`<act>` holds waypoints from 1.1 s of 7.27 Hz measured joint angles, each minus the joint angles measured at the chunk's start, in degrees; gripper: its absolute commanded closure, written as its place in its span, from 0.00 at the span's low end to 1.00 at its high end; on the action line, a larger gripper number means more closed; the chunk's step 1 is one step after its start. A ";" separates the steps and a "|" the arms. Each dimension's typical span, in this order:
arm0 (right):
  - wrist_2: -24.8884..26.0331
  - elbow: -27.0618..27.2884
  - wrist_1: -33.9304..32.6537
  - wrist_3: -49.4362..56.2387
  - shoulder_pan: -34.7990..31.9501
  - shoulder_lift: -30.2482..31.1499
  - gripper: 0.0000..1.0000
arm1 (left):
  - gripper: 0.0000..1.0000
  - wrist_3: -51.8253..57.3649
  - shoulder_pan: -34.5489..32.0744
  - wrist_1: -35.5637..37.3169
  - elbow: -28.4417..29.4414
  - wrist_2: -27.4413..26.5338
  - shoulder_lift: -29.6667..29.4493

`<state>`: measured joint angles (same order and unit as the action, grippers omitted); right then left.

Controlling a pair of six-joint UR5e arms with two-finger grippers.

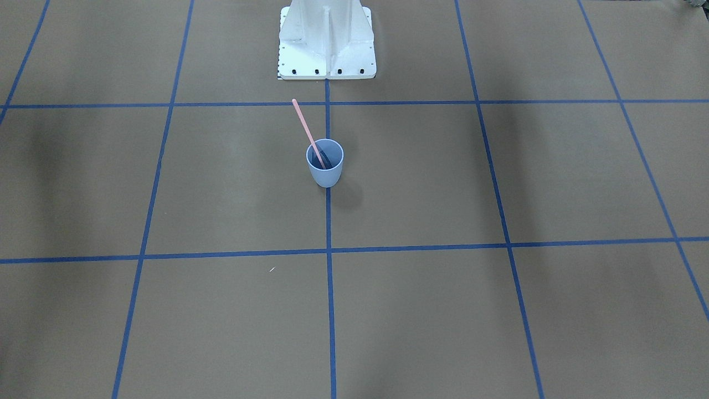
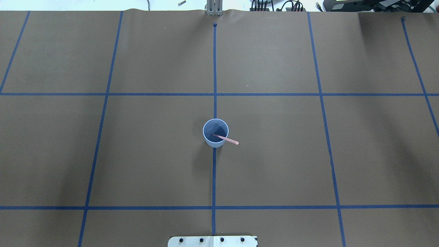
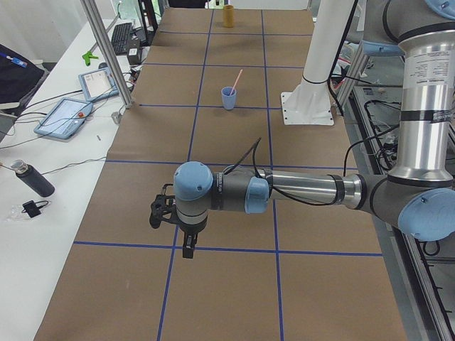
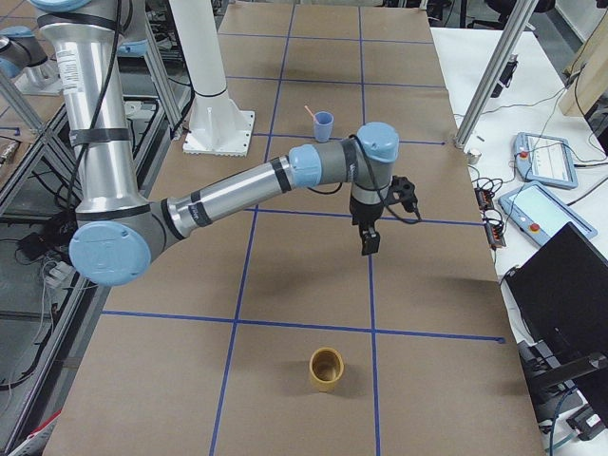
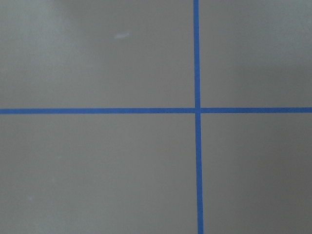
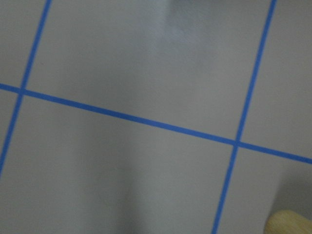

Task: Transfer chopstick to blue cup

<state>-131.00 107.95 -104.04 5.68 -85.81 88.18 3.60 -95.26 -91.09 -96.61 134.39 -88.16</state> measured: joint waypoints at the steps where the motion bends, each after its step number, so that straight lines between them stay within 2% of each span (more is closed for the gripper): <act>1: 0.30 0.18 0.02 4.69 -3.92 5.26 0.00 | 0.02 0.00 1.06 -0.29 -0.77 -0.18 0.44; 4: 0.49 0.24 1.35 8.54 -10.42 13.60 0.00 | 0.02 -0.40 2.29 -0.41 -1.78 -0.07 3.21; 8: 0.46 -0.02 3.33 8.32 -11.13 14.82 0.00 | 0.02 -0.50 2.22 0.07 -1.40 0.10 3.57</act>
<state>-130.54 107.93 -100.71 14.00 -96.94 103.00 3.11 -93.04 -91.02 -98.01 134.49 -84.59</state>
